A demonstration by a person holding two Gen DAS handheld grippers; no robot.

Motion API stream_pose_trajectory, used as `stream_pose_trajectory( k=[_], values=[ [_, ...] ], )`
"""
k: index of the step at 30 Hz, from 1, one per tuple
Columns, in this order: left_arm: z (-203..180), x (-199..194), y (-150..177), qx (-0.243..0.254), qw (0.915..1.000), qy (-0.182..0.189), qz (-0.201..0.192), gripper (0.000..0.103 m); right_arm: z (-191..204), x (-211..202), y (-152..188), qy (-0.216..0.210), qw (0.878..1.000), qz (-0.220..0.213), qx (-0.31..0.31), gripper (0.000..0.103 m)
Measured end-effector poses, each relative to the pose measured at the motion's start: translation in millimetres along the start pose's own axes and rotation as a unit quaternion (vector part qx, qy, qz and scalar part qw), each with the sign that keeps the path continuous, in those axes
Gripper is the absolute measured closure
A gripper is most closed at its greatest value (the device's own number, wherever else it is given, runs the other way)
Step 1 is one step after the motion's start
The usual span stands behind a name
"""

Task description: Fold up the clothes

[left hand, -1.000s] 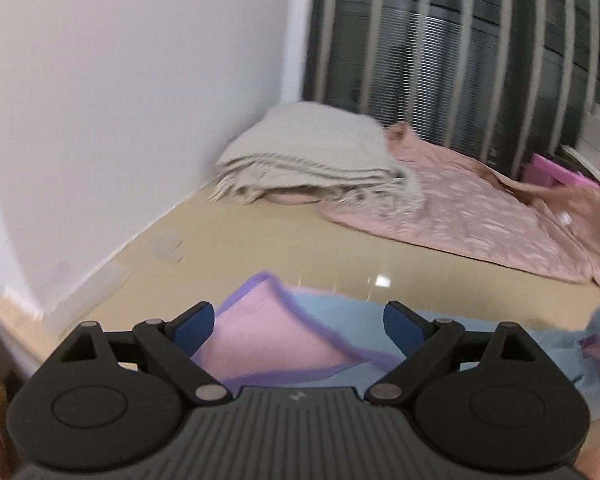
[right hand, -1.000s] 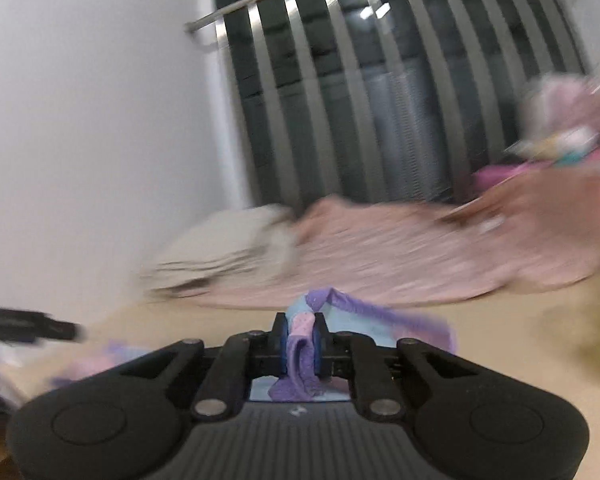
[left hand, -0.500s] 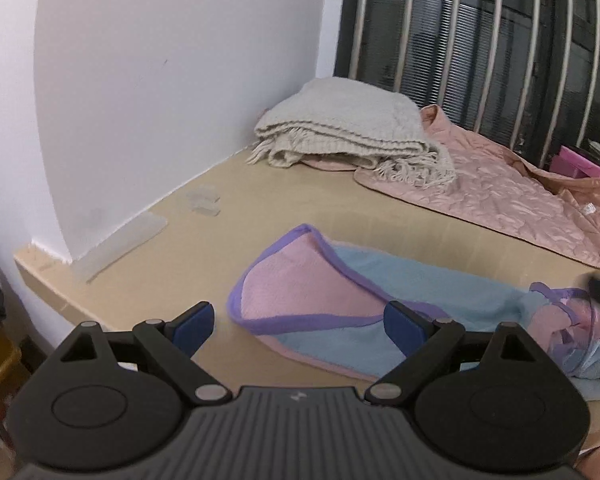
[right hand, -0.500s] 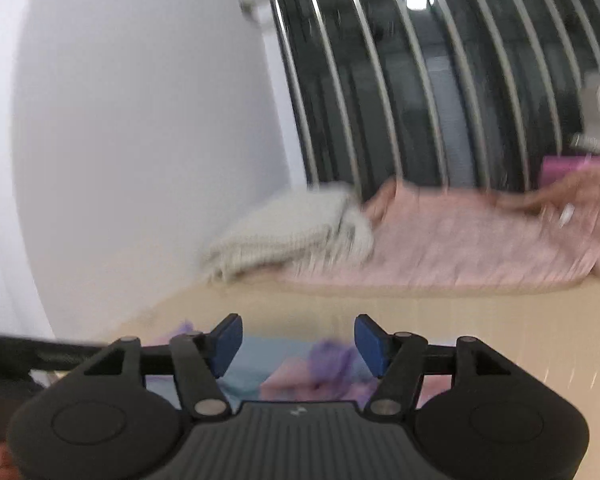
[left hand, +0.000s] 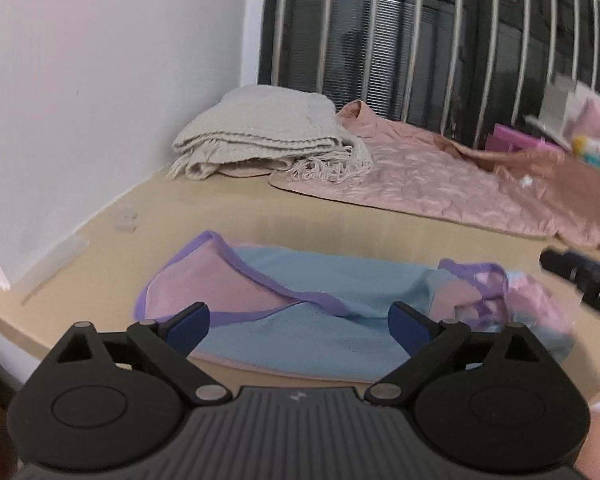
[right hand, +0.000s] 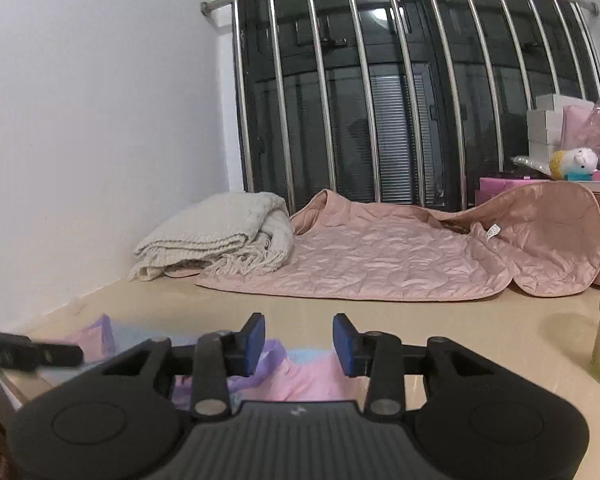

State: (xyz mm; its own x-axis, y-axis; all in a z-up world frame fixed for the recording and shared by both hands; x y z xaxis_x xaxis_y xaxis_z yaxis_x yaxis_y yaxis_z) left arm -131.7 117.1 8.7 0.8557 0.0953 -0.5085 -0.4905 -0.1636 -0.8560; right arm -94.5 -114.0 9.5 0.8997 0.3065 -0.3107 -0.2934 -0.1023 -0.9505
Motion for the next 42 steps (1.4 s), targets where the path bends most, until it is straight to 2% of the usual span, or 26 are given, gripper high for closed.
stream_pose_trajectory(
  k=[2, 3, 4, 5, 7, 8, 9, 10, 12, 14, 16, 17, 18, 19, 20, 21, 22, 24, 25, 29, 32, 35, 37, 40, 41, 42],
  values=[
    [1.0, 4.4, 1.7, 0.008, 0.9988, -0.047, -0.007, 0.005, 5.2, 13.9, -3.2, -0.018, 0.999, 0.046, -0.022, 0.073],
    [4.8, 5.3, 2.5, 0.01, 0.9966, -0.081, -0.015, 0.005, 10.8, 19.3, -9.0, -0.034, 0.996, 0.07, -0.034, 0.085],
    [9.0, 6.1, 3.2, 0.012, 0.9932, -0.114, -0.023, 0.005, 16.4, 24.5, -14.7, -0.05, 0.993, 0.094, -0.046, 0.09],
    [14.8, 6.5, 3.5, 0.014, 0.9888, -0.146, -0.03, 0.005, 24.3, 29.2, -24.8, -0.073, 0.99, 0.107, -0.06, 0.09],
    [29.2, 8.7, 3.9, 0.004, 0.98, -0.196, -0.032, 0.005, 50.6, 35.6, -63.5, -0.148, 0.981, 0.084, -0.096, 0.088],
    [37.5, 10.2, 4.1, -0.008, 0.9763, -0.214, -0.029, 0.006, 67.7, 42.5, -79.6, -0.189, 0.971, 0.083, -0.122, 0.074],
    [46.4, 11.7, 4.5, -0.031, 0.9749, -0.219, -0.021, 0.009, 93.5, 57.9, -88.6, -0.236, 0.952, 0.105, -0.166, 0.053],
    [55.0, 12.8, 5.3, -0.058, 0.9755, -0.212, -0.01, 0.013, 116.5, 73.8, -94.3, -0.271, 0.932, 0.125, -0.204, 0.051],
    [67.3, 16.7, 7.1, -0.104, 0.9765, -0.188, 0.016, 0.032, 151.3, 109.4, -92.2, -0.29, 0.91, 0.156, -0.253, 0.052],
    [72.0, 19.6, 7.6, -0.123, 0.9763, -0.176, 0.027, 0.035, 183.7, 144.9, -89.3, -0.304, 0.885, 0.189, -0.296, 0.053],
    [70.5, 22.5, 6.4, -0.114, 0.9764, -0.181, 0.028, 0.04, 202.2, 176.0, -80.6, -0.308, 0.877, 0.231, -0.29, 0.054],
    [68.8, 22.9, 5.9, -0.111, 0.9769, -0.18, 0.027, 0.046, 207.5, 187.1, -76.2, -0.313, 0.873, 0.25, -0.279, 0.054],
    [67.8, 22.6, 5.3, -0.111, 0.9781, -0.175, 0.026, 0.056, 210.5, 196.2, -72.8, -0.315, 0.872, 0.264, -0.267, 0.061],
    [67.1, 22.5, 4.6, -0.11, 0.9791, -0.169, 0.024, 0.065, 208.5, 201.1, -71.7, -0.313, 0.876, 0.267, -0.252, 0.065],
    [67.5, 24.3, 2.9, -0.112, 0.9799, -0.164, 0.021, 0.085, 206.5, 205.9, -70.5, -0.312, 0.88, 0.27, -0.238, 0.082],
    [68.3, 31.0, -0.8, -0.114, 0.9812, -0.154, 0.022, 0.097, 203.2, 212.2, -70.6, -0.306, 0.884, 0.273, -0.225, 0.1],
    [69.0, 37.4, -4.6, -0.116, 0.9828, -0.142, 0.022, 0.099, 196.8, 219.5, -72.8, -0.294, 0.888, 0.278, -0.218, 0.099],
    [69.7, 54.0, -17.7, -0.12, 0.9871, -0.102, 0.029, 0.099, 184.2, 227.4, -76.0, -0.269, 0.897, 0.285, -0.206, 0.1],
    [68.3, 62.9, -26.4, -0.12, 0.9883, -0.088, 0.033, 0.099, 175.0, 229.4, -78.9, -0.251, 0.906, 0.28, -0.197, 0.1],
    [42.0, 84.4, -73.1, -0.086, 0.9949, -0.053, 0.012, 0.1, 116.9, 221.8, -109.8, -0.192, 0.945, 0.23, -0.131, 0.1],
    [7.2, 96.5, -115.5, -0.06, 0.998, -0.018, -0.006, 0.1, 55.8, 211.3, -140.1, -0.117, 0.971, 0.187, -0.094, 0.1],
    [-34.6, 118.0, -151.6, -0.04, 0.9987, 0.025, -0.021, 0.1, -8.1, 206.2, -165.9, -0.052, 0.982, 0.174, -0.054, 0.1],
    [-62.1, 134.6, -173.3, -0.039, 0.9973, 0.059, -0.023, 0.1, -45.5, 209.3, -177.4, -0.02, 0.984, 0.173, -0.025, 0.1],
    [-95.2, 168.9, -197.8, -0.034, 0.9972, 0.06, -0.03, 0.099, -78.7, 226.4, -185.0, 0.017, 0.984, 0.177, -0.012, 0.1],
    [-102.2, 183.5, -202.6, -0.041, 0.9969, 0.061, -0.029, 0.097, -87.1, 236.6, -184.9, 0.03, 0.983, 0.182, -0.014, 0.099],
    [-108.7, 200.5, -205.5, -0.045, 0.9968, 0.062, -0.022, 0.084, -94.0, 251.6, -181.4, 0.043, 0.98, 0.191, -0.018, 0.099]
  ],
)
Point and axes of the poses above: each gripper's, at about its wrist camera, not at the fingertips, and x roughly the way its jaws point, z to its left, y to its underside, the point moved 4 cm from there along x, roughly the way its jaws point, and after that the axes turned 5 degrees about -x, right-handed, at the moved point
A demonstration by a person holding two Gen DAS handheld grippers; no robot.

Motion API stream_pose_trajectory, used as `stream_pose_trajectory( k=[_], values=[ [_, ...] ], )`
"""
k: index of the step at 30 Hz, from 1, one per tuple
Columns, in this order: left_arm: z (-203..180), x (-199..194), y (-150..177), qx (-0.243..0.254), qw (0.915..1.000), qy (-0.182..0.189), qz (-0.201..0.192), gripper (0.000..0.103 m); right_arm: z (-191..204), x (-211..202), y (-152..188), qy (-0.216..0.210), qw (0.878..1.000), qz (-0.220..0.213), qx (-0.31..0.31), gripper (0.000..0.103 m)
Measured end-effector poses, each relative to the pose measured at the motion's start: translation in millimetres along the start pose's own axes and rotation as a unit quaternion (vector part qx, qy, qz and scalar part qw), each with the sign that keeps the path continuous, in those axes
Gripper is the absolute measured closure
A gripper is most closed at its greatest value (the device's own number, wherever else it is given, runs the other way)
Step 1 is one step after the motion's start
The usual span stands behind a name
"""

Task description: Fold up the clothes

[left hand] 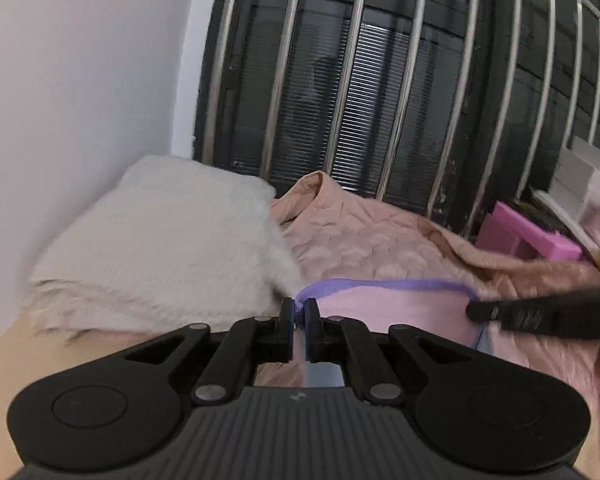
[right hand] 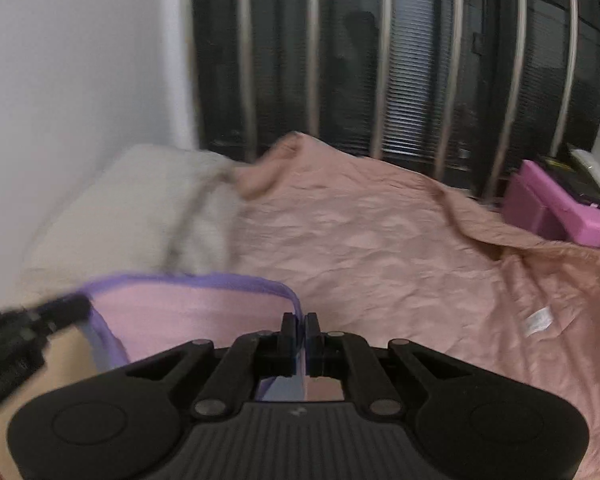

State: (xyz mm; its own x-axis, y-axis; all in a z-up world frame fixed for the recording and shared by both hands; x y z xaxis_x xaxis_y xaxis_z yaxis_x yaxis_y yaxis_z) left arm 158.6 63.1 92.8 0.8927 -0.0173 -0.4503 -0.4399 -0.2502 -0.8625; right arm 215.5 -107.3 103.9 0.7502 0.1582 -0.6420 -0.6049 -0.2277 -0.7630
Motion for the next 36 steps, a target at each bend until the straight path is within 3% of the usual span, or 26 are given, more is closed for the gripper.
stream_pose_trajectory(
  k=[2, 4, 5, 6, 8, 12, 14, 16, 17, 18, 20, 26, 28, 30, 31, 34, 35, 36],
  values=[
    [0.8, 20.9, 5.0, 0.0, 0.9995, -0.011, 0.031, 0.058, -11.9, 31.6, 0.7, 0.03, 0.999, 0.017, 0.003, 0.089],
    [5.7, 29.4, 14.0, -0.003, 0.9982, -0.017, 0.058, 0.059, -20.7, 41.7, 12.4, 0.052, 0.998, 0.028, 0.01, 0.084],
    [11.8, 19.6, 22.2, -0.005, 0.998, 0.003, 0.063, 0.059, -20.3, 36.1, 22.4, 0.043, 0.999, 0.019, 0.012, 0.083],
    [18.6, 6.5, 33.3, -0.004, 0.9968, 0.023, 0.077, 0.059, -18.6, 27.1, 34.2, 0.03, 0.999, 0.008, 0.013, 0.073],
    [29.6, -26.1, 62.1, 0.003, 0.9931, 0.042, 0.11, 0.058, -9.0, -6.5, 67.4, -0.006, 1.0, -0.016, 0.003, 0.062],
    [31.4, -101.3, 128.6, 0.045, 0.9839, 0.115, 0.129, 0.052, 8.2, -65.7, 154.3, -0.118, 0.993, -0.002, -0.007, 0.064],
    [27.6, -117.4, 152.6, 0.038, 0.9812, 0.13, 0.137, 0.052, 19.2, -88.1, 189.3, -0.178, 0.984, -0.003, 0.001, 0.066],
    [23.3, -126.5, 168.7, 0.028, 0.9798, 0.14, 0.14, 0.053, 29.6, -97.7, 209.5, -0.2, 0.98, -0.007, 0.011, 0.068],
    [21.1, -123.9, 174.1, 0.02, 0.9795, 0.142, 0.142, 0.058, 34.4, -97.9, 215.5, -0.199, 0.98, -0.008, 0.005, 0.074],
    [19.2, -119.4, 177.8, 0.013, 0.9783, 0.142, 0.15, 0.075, 38.5, -96.5, 221.2, -0.19, 0.982, -0.006, 0.0, 0.086],
    [19.5, -116.5, 183.6, 0.006, 0.975, 0.142, 0.171, 0.091, 41.0, -96.0, 231.0, -0.179, 0.984, 0.002, 0.003, 0.093],
    [26.5, -164.7, 204.2, 0.011, 0.967, 0.17, 0.189, 0.095, 45.5, -141.8, 267.2, -0.189, 0.981, 0.003, 0.049, 0.093],
    [32.0, -183.6, 205.1, 0.007, 0.965, 0.18, 0.191, 0.086, 49.2, -166.9, 275.8, -0.191, 0.981, -0.01, 0.038, 0.087],
    [35.4, -194.1, 199.9, 0.004, 0.9661, 0.185, 0.18, 0.051, 49.3, -189.0, 279.2, -0.19, 0.981, -0.035, 0.027, 0.058],
    [34.1, -191.9, 194.6, 0.003, 0.9684, 0.186, 0.166, 0.049, 47.9, -192.1, 276.2, -0.19, 0.98, -0.049, 0.024, 0.055],
    [25.6, -170.3, 189.8, -0.007, 0.9674, 0.186, 0.172, 0.051, 50.5, -171.8, 267.1, -0.19, 0.981, -0.04, 0.018, 0.063],
    [22.3, -161.3, 189.5, -0.012, 0.9661, 0.185, 0.18, 0.061, 51.7, -164.0, 265.1, -0.188, 0.981, -0.03, 0.018, 0.084],
    [19.3, -153.3, 189.2, -0.015, 0.9649, 0.185, 0.186, 0.078, 52.2, -161.1, 263.5, -0.189, 0.981, -0.032, 0.023, 0.098]
  ],
)
Point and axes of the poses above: each gripper's, at about its wrist camera, not at the fingertips, and x roughly the way its jaws point, z to its left, y to its underside, the point moved 4 cm from there along x, roughly the way its jaws point, and after that the axes turned 5 degrees about -x, right-handed, at the moved point
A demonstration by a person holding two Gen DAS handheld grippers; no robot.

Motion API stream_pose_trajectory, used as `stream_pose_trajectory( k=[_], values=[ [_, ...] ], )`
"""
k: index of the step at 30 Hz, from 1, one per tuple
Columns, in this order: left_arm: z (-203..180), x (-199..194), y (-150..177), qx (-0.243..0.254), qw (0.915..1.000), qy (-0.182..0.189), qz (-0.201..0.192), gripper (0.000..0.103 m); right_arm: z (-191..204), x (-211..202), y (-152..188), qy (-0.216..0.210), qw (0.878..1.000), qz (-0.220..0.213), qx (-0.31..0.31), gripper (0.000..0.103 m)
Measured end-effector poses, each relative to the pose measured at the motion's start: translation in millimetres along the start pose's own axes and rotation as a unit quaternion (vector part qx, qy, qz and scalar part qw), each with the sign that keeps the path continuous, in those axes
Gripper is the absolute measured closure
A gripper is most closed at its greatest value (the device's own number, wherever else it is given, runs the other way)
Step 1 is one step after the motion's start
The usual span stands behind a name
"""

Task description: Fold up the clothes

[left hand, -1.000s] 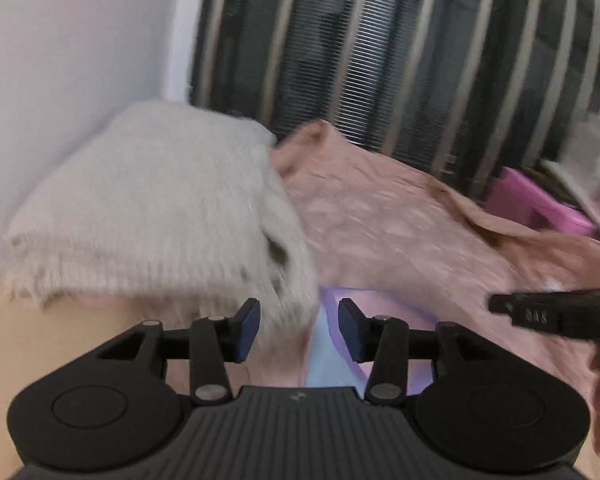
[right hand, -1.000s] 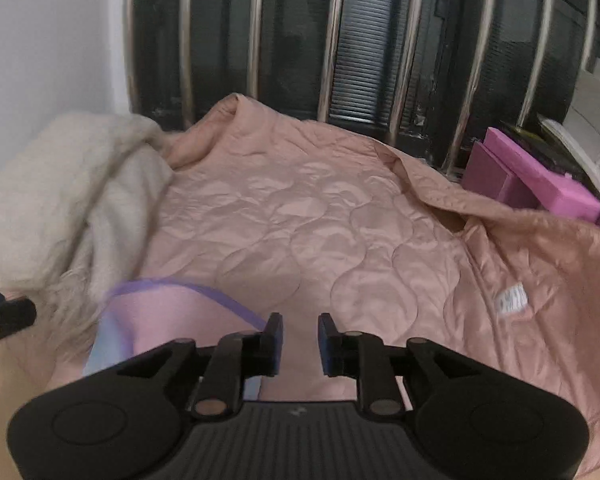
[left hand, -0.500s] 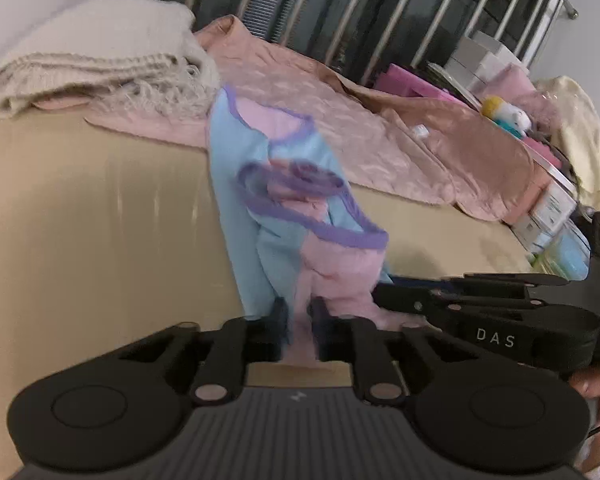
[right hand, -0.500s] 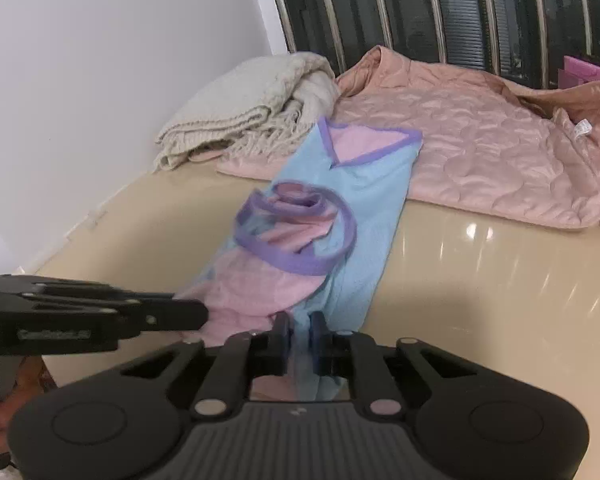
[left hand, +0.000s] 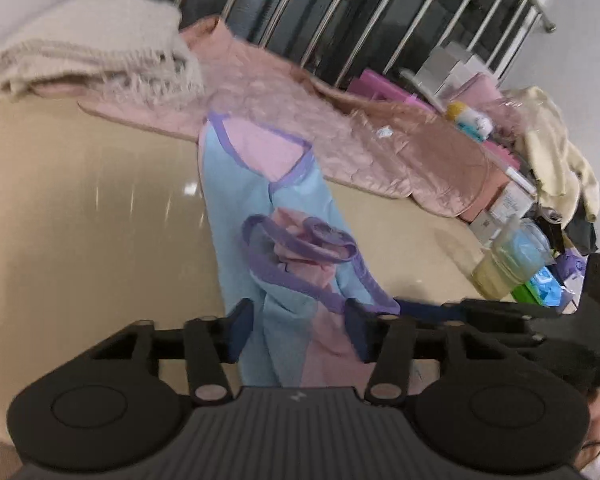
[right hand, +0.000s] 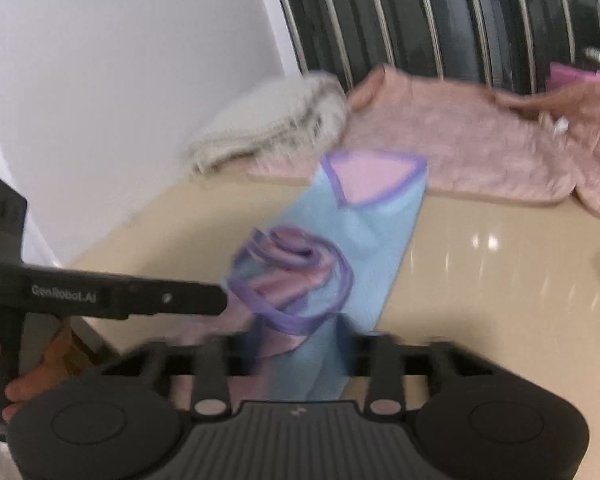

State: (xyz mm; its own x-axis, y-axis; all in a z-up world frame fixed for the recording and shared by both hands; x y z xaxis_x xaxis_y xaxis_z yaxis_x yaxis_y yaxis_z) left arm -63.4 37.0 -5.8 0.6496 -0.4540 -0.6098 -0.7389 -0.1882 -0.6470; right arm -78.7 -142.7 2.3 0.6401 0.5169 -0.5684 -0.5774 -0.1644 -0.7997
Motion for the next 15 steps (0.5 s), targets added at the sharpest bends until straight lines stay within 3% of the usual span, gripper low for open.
stream_pose_trajectory(
  k=[2, 5, 7, 9, 12, 15],
  values=[
    [-1.0, 8.5, -3.2, -0.003, 1.0, 0.005, 0.003, 0.098, -1.2, 6.0, -2.8, 0.0, 1.0, -0.005, 0.008, 0.099],
    [4.3, 13.1, -8.0, -0.032, 0.9993, 0.016, -0.008, 0.098, -2.6, 14.2, -5.1, 0.004, 1.0, -0.009, 0.018, 0.099],
    [10.2, 15.9, -7.6, -0.04, 0.9992, -0.001, -0.011, 0.092, -3.1, 19.1, -5.0, 0.009, 1.0, -0.006, 0.025, 0.094],
    [14.3, 12.4, -2.9, -0.022, 0.9996, -0.012, -0.011, 0.08, -3.4, 19.4, -0.3, 0.029, 1.0, 0.003, 0.007, 0.077],
    [15.1, -19.8, 9.8, 0.005, 0.9996, 0.006, -0.027, 0.063, 0.6, -9.0, 12.5, 0.046, 0.998, -0.027, -0.032, 0.077],
    [12.3, -42.6, 25.1, 0.022, 0.9984, 0.038, -0.035, 0.06, -0.3, -24.7, 22.5, 0.002, 1.0, -0.021, -0.009, 0.077]
  ],
)
Point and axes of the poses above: each gripper's, at about its wrist camera, not at the fingertips, and x roughly the way its jaws point, z to its left, y to its underside, the point moved 4 cm from there along x, roughly the way its jaws point, and after that the axes turned 5 degrees about -x, right-handed, at the moved point
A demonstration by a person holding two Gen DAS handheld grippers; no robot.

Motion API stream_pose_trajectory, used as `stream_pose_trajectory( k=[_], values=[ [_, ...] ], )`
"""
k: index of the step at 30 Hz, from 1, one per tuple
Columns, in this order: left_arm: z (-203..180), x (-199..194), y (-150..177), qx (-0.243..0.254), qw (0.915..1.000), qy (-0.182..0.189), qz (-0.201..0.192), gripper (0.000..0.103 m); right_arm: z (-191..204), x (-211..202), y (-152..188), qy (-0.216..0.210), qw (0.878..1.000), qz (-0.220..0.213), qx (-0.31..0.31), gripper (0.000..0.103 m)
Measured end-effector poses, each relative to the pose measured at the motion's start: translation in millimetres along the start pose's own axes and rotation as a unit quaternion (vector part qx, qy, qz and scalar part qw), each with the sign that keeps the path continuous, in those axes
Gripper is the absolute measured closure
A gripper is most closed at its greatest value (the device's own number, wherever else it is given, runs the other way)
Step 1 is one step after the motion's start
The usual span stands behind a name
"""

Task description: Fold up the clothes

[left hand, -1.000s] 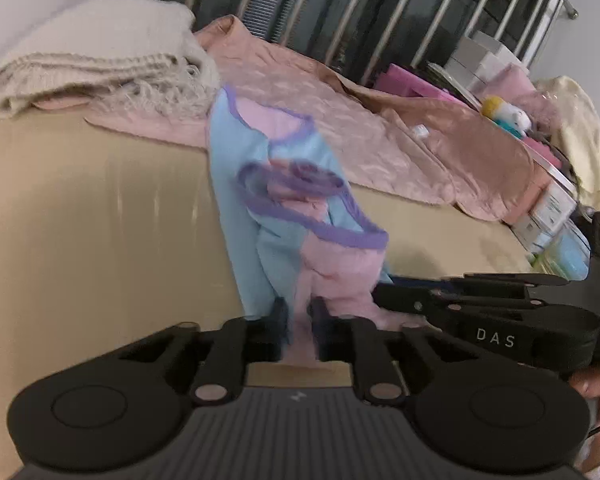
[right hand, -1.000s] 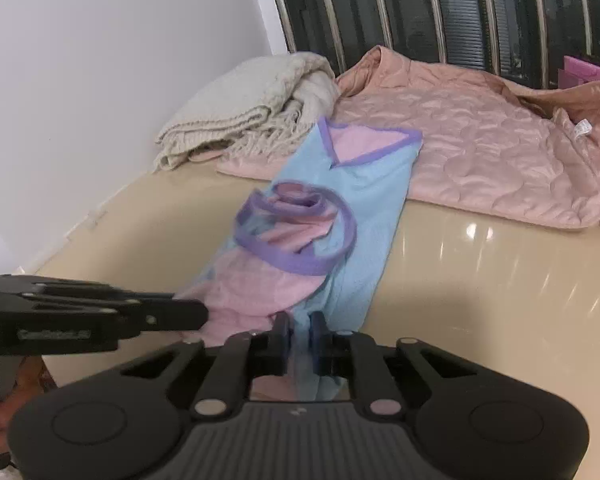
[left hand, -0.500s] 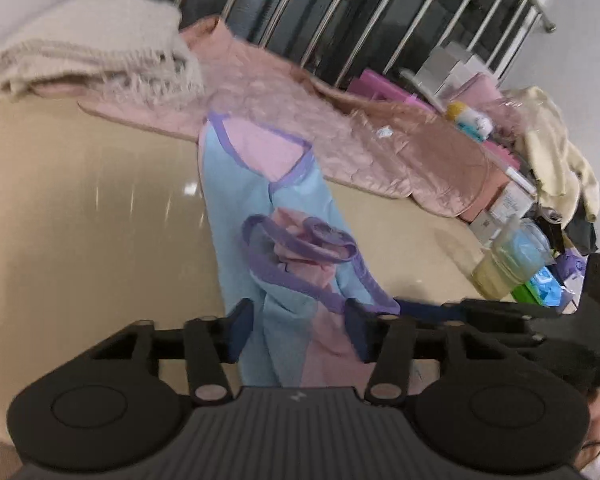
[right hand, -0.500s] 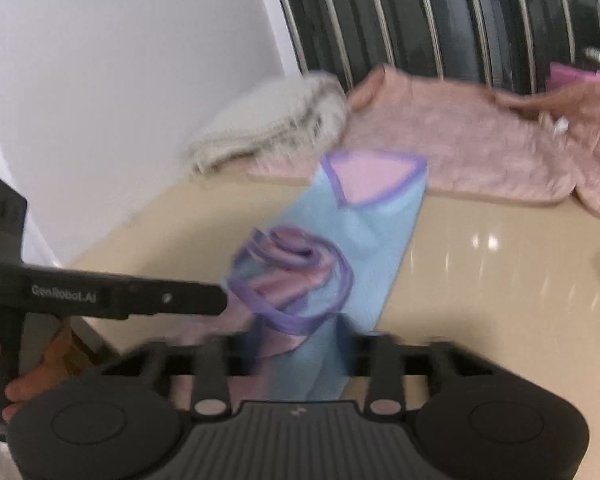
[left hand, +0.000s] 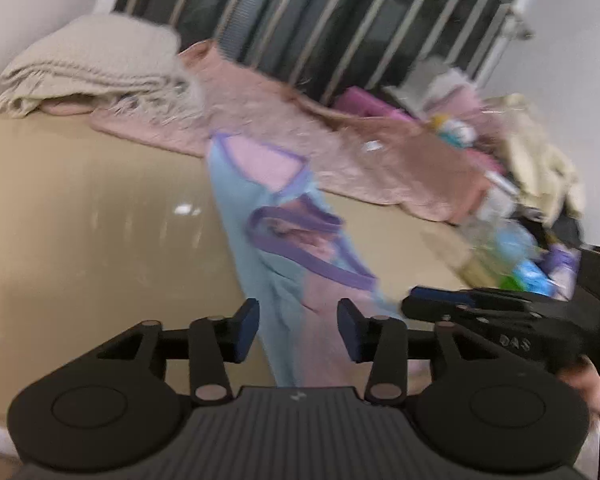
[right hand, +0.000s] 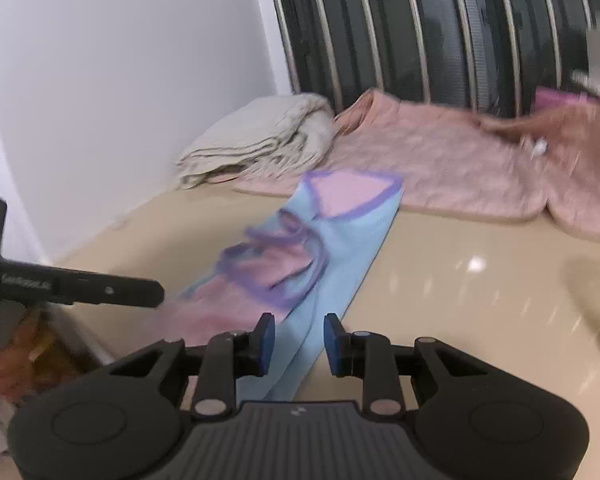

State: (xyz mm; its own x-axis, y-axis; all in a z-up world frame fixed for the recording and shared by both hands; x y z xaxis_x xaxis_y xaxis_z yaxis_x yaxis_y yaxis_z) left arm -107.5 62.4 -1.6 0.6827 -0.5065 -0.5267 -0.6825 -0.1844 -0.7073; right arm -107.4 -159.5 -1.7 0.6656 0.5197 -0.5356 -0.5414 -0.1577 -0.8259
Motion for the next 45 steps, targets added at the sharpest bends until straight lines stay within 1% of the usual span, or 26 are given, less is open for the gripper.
stream_pose_trajectory(
  k=[2, 4, 5, 10, 11, 13, 14, 15, 16, 17, 18, 20, 21, 22, 24, 26, 27, 28, 31, 32, 33, 35, 37, 39, 42, 45],
  values=[
    [-4.5, -2.6, 11.4, -0.003, 0.9996, 0.027, 0.012, 0.062, -0.1, -4.5, 5.8, -0.028, 0.999, 0.011, 0.021, 0.078],
    [-5.5, 4.8, 21.5, -0.001, 0.9994, 0.019, 0.029, 0.086, 4.2, 2.6, 12.4, -0.039, 0.998, 0.029, 0.029, 0.098],
    [-3.2, 8.7, 24.4, -0.009, 0.9992, 0.004, 0.038, 0.096, 5.9, 5.1, 15.3, -0.04, 0.998, 0.035, 0.034, 0.102],
    [3.5, -4.1, 30.3, -0.058, 0.9969, 0.005, 0.054, 0.094, 12.1, -14.7, 23.6, -0.012, 0.999, 0.039, 0.03, 0.1],
    [3.7, -7.5, 32.0, -0.057, 0.9968, 0.003, 0.057, 0.092, 15.5, -19.3, 24.1, -0.002, 0.999, 0.033, 0.009, 0.095],
    [-2.6, -19.9, 33.9, 0.004, 0.999, -0.006, 0.044, 0.076, 27.8, -32.0, 25.7, 0.014, 0.998, 0.013, -0.065, 0.074],
    [-7.2, -27.6, 34.5, 0.043, 0.9986, -0.013, 0.03, 0.065, 36.9, -38.5, 27.4, 0.014, 0.992, 0.001, -0.124, 0.054],
    [-13.6, -34.9, 35.5, 0.089, 0.9956, -0.025, 0.014, 0.053, 49.1, -44.6, 29.5, 0.012, 0.98, -0.017, -0.2, 0.051],
    [-27.1, -39.5, 39.1, 0.166, 0.9846, -0.053, -0.006, 0.048, 60.8, -48.8, 32.2, 0.01, 0.962, -0.03, -0.273, 0.051],
    [-40.3, -39.5, 45.6, 0.248, 0.9651, -0.08, -0.025, 0.04, 70.4, -47.5, 36.6, 0.009, 0.94, -0.029, -0.339, 0.052],
    [-50.8, -34.3, 55.5, 0.329, 0.9385, -0.098, -0.041, 0.036, 78.1, -41.7, 41.5, 0.003, 0.918, -0.014, -0.397, 0.054],
    [-71.0, -23.7, 75.3, 0.476, 0.8675, -0.128, -0.07, 0.036, 86.0, -24.3, 50.4, -0.008, 0.876, 0.02, -0.482, 0.054],
    [-72.6, -16.6, 85.6, 0.523, 0.839, -0.128, -0.079, 0.036, 87.9, -16.7, 53.4, -0.011, 0.858, 0.03, -0.513, 0.054],
    [-73.8, -9.6, 94.9, 0.564, 0.8126, -0.123, -0.082, 0.036, 88.0, -11.2, 54.3, -0.011, 0.847, 0.034, -0.531, 0.054],
    [-70.8, 3.5, 103.0, 0.595, 0.797, -0.095, -0.048, 0.036, 87.8, -0.9, 55.9, -0.012, 0.824, 0.043, -0.564, 0.054],
    [-66.6, 14.9, 106.1, 0.614, 0.7834, -0.093, -0.032, 0.038, 85.0, 4.9, 55.0, -0.02, 0.817, 0.058, -0.573, 0.057],
    [-64.2, 18.9, 106.1, 0.616, 0.7828, -0.09, -0.017, 0.049, 83.2, 6.9, 53.5, -0.019, 0.819, 0.061, -0.571, 0.068],
    [-62.1, 21.6, 105.6, 0.615, 0.784, -0.087, -0.004, 0.056, 81.4, 7.6, 51.3, -0.015, 0.824, 0.059, -0.564, 0.069],
    [-59.7, 14.6, 98.8, 0.584, 0.8084, -0.076, 0.007, 0.069, 79.9, -1.5, 44.3, -0.028, 0.847, 0.055, -0.527, 0.088],
    [-59.4, 11.5, 96.3, 0.573, 0.8164, -0.072, 0.011, 0.081, 79.6, -5.7, 42.3, -0.032, 0.855, 0.053, -0.515, 0.098],
    [-61.2, 5.5, 93.0, 0.561, 0.8248, -0.066, 0.016, 0.09, 79.0, -11.5, 40.6, -0.04, 0.863, 0.053, -0.501, 0.098],
    [-67.5, -7.1, 87.3, 0.536, 0.8421, -0.032, 0.048, 0.091, 79.3, -24.6, 38.2, -0.07, 0.876, 0.059, -0.474, 0.098],
    [-75.9, -23.1, 80.4, 0.516, 0.8532, 0.014, 0.076, 0.092, 79.6, -41.2, 32.3, -0.107, 0.885, 0.069, -0.449, 0.099],
    [-78.9, -33.7, 62.1, 0.483, 0.869, 0.049, 0.098, 0.092, 75.2, -55.3, 19.2, -0.148, 0.893, 0.078, -0.417, 0.099],
    [-71.7, -36.3, 15.4, 0.398, 0.9069, 0.091, 0.106, 0.092, 57.7, -64.1, -16.5, -0.199, 0.908, 0.08, -0.361, 0.099],
    [-61.6, -18.1, -24.9, 0.331, 0.9313, 0.108, 0.106, 0.092, 33.2, -50.1, -53.4, -0.206, 0.92, 0.075, -0.326, 0.099]
  ],
)
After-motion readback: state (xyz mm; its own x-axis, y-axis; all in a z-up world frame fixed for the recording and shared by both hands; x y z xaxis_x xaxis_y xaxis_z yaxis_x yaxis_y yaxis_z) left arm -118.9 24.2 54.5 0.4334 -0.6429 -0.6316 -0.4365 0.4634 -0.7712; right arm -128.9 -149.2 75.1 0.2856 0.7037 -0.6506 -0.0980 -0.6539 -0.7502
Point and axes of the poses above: each gripper's, at about its wrist camera, not at the fingertips, and x roughly the way its jaws point, z to its left, y to its underside, the point moved 4 cm from there along x, roughly the way its jaws point, and after that the axes turned 5 degrees about -x, right-handed, at the moved point
